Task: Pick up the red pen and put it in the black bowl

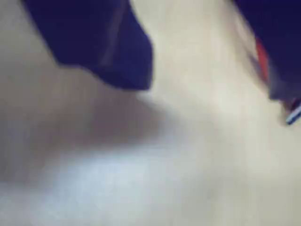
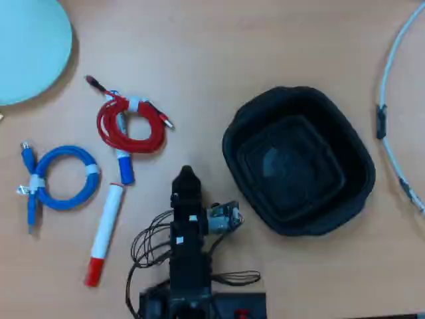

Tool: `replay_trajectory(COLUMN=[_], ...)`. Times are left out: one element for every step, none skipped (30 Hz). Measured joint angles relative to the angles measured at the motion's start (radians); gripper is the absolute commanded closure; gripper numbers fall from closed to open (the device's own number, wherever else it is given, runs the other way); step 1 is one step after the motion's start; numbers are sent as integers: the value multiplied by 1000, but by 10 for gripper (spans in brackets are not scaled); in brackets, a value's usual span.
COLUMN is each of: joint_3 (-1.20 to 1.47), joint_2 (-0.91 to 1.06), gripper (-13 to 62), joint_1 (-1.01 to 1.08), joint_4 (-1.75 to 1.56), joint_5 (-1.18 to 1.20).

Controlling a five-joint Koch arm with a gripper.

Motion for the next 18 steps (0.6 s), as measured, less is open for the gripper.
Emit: replay_trajectory(joint_3=[-31,-158,-258,-354,-411,-419,-411,-399,-397,-397,-396,-397,-397,-397,-405,-426,-462,-506], joint_2=[23,66,98,109,110,109,109,109,109,109,109,109,109,109,109,109,109,109], gripper=[233,233,233,233,233,232,231,230,226,216,200,184,166,147,127,109,92,79], joint_1=[-29,-107,-186,-227,-241,-239,-242,-244,-245,-244,-245,-245,-245,-244,-245,-245,-247,-247], joint_4=[38,190,394,575,704,776,824,834,833,833,833,834,834,841,854,876,900,933], joint_5=[-17,-67,-110,-141,-164,-176,-175,-175,-176,-176,-178,-196,-219,-247,-275,-302,-327,-351])
